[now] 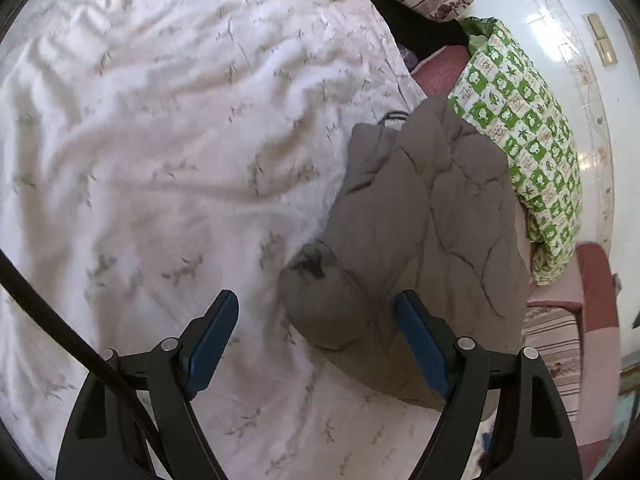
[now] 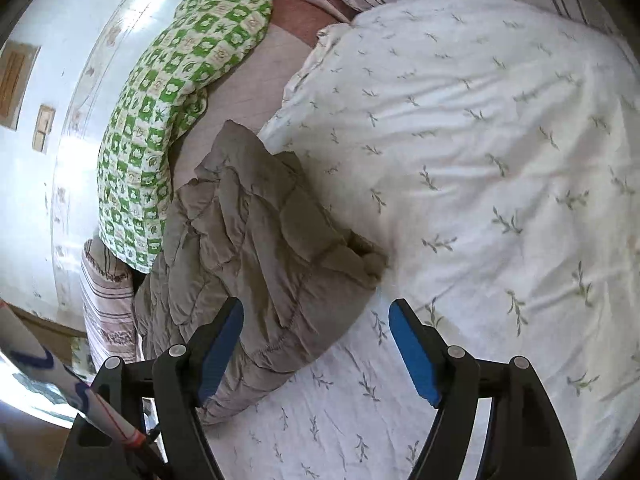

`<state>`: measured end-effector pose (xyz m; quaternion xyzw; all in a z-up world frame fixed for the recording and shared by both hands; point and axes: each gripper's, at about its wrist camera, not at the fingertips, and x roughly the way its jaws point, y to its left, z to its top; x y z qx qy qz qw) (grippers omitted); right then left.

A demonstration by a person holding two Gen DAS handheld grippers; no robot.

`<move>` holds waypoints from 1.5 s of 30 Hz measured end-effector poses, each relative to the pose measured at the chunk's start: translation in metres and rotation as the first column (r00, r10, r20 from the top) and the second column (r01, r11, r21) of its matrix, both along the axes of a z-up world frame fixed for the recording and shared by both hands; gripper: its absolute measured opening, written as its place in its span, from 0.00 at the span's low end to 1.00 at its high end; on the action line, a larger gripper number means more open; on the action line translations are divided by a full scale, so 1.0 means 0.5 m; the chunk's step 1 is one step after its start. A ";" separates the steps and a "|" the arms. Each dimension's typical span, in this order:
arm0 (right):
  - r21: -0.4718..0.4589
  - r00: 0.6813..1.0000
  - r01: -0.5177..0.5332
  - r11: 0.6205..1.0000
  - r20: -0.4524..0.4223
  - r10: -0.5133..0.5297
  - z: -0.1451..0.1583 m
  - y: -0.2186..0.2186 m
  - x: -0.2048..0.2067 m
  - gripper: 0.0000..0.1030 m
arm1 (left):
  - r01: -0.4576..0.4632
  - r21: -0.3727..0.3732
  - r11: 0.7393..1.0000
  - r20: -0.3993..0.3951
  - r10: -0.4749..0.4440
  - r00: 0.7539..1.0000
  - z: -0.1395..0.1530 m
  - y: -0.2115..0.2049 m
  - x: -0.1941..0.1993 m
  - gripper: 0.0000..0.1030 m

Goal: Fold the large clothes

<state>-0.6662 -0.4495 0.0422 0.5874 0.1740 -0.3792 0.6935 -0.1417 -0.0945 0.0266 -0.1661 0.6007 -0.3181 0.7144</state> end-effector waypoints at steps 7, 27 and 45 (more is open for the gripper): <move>0.047 0.999 0.006 0.999 0.037 -0.008 -0.038 -0.015 0.002 0.78 | 0.001 -0.029 1.000 -0.031 -0.002 1.000 -0.013 -0.021 -0.009 0.78; 0.059 0.998 0.034 0.998 0.053 -0.037 -0.109 -0.061 0.082 0.55 | -0.065 -0.135 0.989 -0.063 0.057 0.996 -0.062 -0.060 -0.003 0.71; -0.433 0.916 -0.237 0.870 -0.398 0.052 0.126 0.076 0.185 0.30 | 0.025 0.098 0.995 0.546 -0.075 0.834 0.152 -0.099 -0.108 0.36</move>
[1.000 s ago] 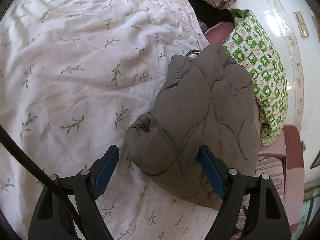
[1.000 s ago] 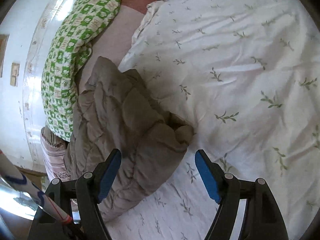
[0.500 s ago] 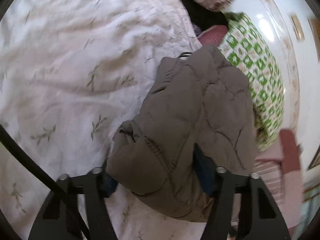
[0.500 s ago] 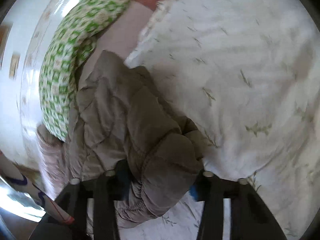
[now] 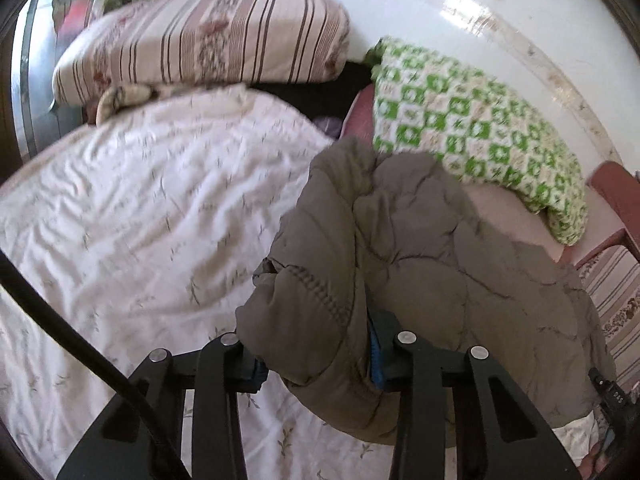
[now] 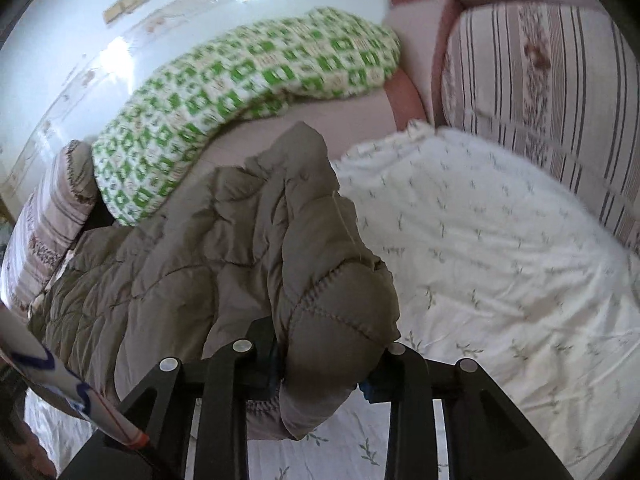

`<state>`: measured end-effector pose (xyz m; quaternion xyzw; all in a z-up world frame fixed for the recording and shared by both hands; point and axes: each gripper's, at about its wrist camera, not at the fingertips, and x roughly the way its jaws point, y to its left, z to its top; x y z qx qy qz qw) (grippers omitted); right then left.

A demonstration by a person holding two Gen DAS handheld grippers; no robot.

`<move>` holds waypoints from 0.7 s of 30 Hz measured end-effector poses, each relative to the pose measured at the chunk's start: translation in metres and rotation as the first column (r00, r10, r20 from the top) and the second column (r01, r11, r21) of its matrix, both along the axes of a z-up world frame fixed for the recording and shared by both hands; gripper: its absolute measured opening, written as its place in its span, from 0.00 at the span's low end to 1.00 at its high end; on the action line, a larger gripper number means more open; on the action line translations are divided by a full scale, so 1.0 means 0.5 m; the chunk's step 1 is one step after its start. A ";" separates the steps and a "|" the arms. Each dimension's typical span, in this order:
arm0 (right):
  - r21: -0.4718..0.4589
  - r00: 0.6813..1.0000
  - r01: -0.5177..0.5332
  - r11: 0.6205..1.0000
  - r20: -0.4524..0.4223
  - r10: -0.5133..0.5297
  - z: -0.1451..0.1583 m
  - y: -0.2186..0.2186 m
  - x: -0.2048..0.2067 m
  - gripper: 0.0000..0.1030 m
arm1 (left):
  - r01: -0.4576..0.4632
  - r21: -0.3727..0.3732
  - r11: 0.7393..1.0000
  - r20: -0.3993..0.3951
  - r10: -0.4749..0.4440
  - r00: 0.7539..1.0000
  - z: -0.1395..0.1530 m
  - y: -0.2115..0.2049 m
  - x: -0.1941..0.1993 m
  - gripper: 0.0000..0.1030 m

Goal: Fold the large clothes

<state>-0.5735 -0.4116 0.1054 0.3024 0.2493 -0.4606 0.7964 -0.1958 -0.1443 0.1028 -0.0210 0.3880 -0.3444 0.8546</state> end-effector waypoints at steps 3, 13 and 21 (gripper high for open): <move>-0.050 1.000 -0.022 0.998 0.010 0.023 0.041 0.033 -0.013 0.30 | 0.009 -0.030 1.000 0.033 -0.008 0.999 0.037 0.030 -0.020 0.35; -0.067 0.995 -0.061 0.996 0.072 0.066 0.102 0.165 -0.110 0.30 | -0.008 -0.081 0.997 0.031 0.011 0.999 0.078 0.176 -0.119 0.35; 0.135 0.996 -0.022 0.991 0.085 0.010 0.003 0.199 -0.186 0.31 | -0.051 -0.003 0.999 -0.067 0.051 0.996 -0.013 0.250 -0.170 0.40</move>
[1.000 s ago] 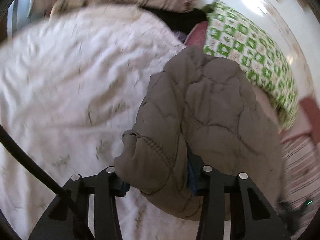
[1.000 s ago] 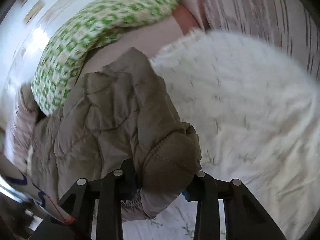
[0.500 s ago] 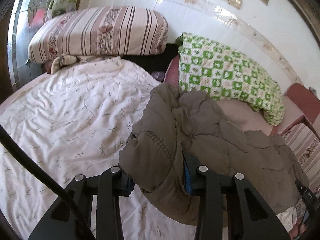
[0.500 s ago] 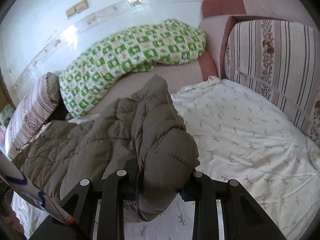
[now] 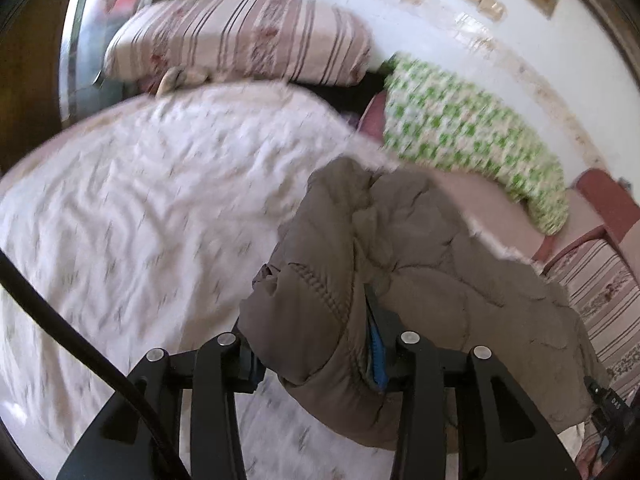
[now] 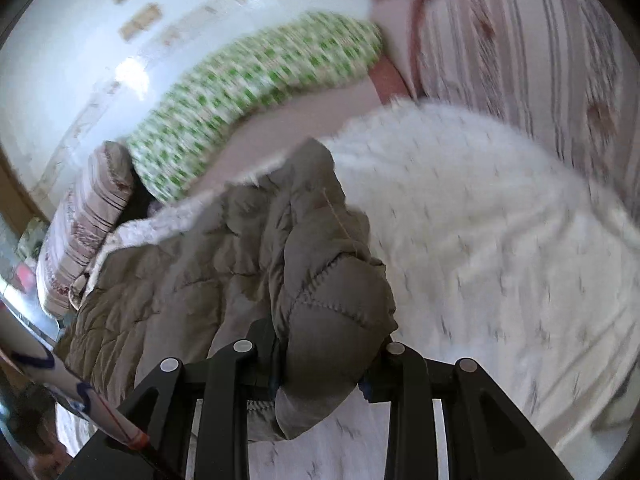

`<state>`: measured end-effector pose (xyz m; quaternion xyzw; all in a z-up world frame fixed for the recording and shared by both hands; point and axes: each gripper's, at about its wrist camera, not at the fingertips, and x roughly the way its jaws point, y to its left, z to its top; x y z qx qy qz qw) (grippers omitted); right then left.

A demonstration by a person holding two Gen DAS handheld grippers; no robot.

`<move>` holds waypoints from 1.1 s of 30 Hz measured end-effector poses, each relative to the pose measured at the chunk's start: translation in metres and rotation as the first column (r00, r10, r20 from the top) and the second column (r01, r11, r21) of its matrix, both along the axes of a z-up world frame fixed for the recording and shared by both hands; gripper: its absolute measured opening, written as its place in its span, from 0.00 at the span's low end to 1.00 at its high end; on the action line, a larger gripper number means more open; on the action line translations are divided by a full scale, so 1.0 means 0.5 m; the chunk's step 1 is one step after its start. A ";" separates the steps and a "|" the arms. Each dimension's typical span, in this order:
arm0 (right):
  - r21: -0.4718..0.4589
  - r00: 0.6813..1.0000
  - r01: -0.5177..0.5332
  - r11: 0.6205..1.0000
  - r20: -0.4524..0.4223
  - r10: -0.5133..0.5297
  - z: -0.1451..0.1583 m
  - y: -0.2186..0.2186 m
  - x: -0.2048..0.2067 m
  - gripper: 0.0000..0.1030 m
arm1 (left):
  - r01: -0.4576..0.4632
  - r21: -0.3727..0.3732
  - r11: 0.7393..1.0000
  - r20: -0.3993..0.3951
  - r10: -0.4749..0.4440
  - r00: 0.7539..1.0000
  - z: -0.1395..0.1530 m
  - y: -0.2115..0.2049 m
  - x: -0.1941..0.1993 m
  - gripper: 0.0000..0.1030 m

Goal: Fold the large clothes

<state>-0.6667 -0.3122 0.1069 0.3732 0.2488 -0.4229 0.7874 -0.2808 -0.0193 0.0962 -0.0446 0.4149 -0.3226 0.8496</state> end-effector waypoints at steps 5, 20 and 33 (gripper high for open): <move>0.275 0.994 0.074 0.959 0.063 -0.094 -0.106 -0.046 -0.049 0.54 | -0.133 0.051 0.990 -0.198 0.141 0.970 -0.096 0.041 0.035 0.70; 0.168 0.973 0.181 0.969 0.115 -0.202 -0.025 0.005 -0.158 0.64 | -0.299 -0.101 0.949 -0.046 0.296 0.954 0.010 0.157 0.021 0.72; -0.092 0.947 -0.303 0.949 -0.145 0.288 -0.014 0.026 0.220 0.38 | 0.179 0.271 0.946 0.201 -0.238 0.950 -0.018 -0.229 -0.114 0.72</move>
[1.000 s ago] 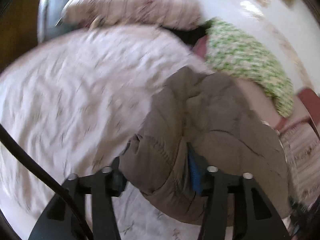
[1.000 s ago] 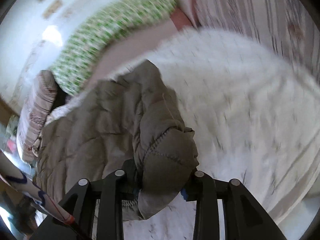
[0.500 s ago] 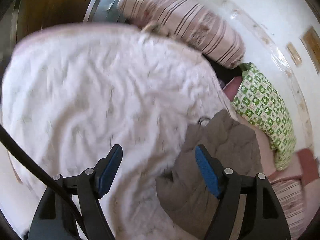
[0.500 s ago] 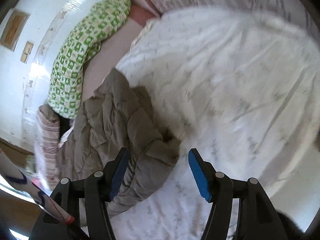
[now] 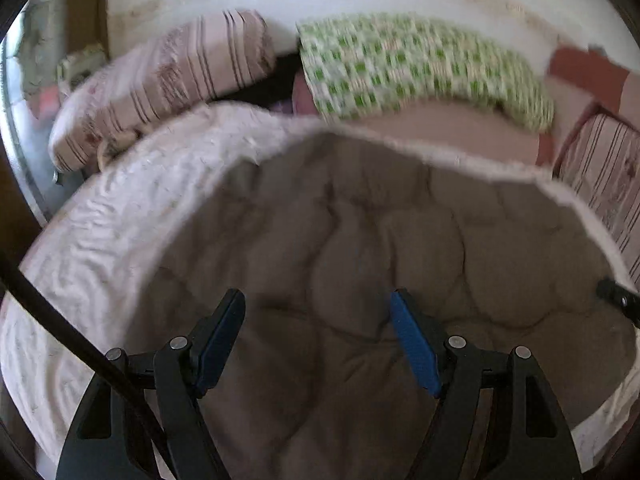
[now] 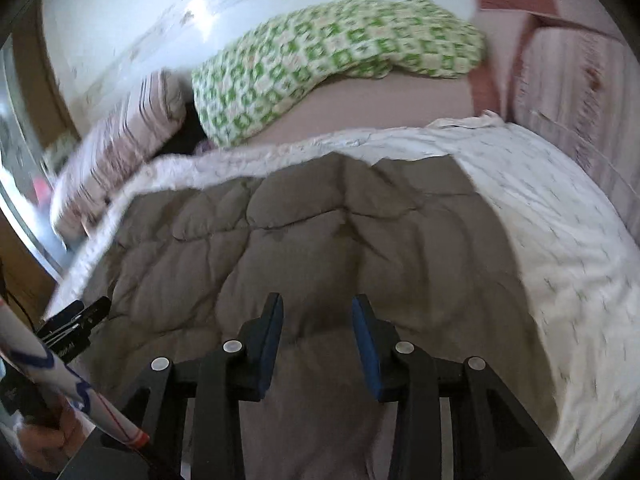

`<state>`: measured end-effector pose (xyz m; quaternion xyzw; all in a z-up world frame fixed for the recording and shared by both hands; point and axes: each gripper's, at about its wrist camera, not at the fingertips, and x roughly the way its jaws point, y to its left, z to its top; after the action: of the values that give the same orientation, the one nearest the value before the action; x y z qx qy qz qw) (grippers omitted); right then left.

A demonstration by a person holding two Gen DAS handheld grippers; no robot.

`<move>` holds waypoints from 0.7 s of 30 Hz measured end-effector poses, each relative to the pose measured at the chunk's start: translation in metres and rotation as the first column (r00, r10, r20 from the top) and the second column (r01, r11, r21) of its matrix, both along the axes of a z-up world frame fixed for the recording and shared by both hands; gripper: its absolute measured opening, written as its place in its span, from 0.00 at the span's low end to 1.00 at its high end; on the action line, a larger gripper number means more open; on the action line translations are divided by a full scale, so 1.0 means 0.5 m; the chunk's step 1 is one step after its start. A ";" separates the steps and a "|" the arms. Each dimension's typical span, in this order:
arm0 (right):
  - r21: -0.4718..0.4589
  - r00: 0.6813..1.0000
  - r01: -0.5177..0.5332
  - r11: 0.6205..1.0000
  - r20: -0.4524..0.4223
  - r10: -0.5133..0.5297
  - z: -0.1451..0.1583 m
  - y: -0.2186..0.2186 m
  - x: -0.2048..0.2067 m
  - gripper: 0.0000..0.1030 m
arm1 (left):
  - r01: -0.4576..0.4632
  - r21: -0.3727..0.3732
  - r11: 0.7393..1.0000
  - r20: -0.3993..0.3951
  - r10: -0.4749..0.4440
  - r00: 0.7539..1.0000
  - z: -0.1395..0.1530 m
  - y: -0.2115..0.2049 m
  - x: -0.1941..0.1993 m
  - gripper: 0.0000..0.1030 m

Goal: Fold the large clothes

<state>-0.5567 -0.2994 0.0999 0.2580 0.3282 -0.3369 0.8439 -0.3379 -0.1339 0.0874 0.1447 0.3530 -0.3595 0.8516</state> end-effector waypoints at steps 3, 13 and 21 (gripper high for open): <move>-0.009 0.995 -0.022 1.000 -0.094 0.021 -0.046 -0.019 0.048 0.38 | -0.016 0.018 1.000 -0.043 0.016 0.999 -0.024 -0.020 0.018 0.74; 0.042 0.996 0.046 0.998 -0.080 -0.043 -0.059 -0.047 0.058 0.41 | -0.002 -0.018 1.000 -0.063 0.001 0.998 -0.008 -0.004 0.026 0.79; -0.033 0.996 0.086 0.996 -0.001 -0.086 0.019 -0.092 0.072 0.42 | -0.038 -0.059 0.998 -0.002 0.038 0.999 0.073 -0.054 0.074 0.79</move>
<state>-0.5208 -0.3456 0.1093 0.2577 0.3121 -0.3785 0.8325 -0.3011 -0.1608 0.1236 0.1127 0.3454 -0.3535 0.8620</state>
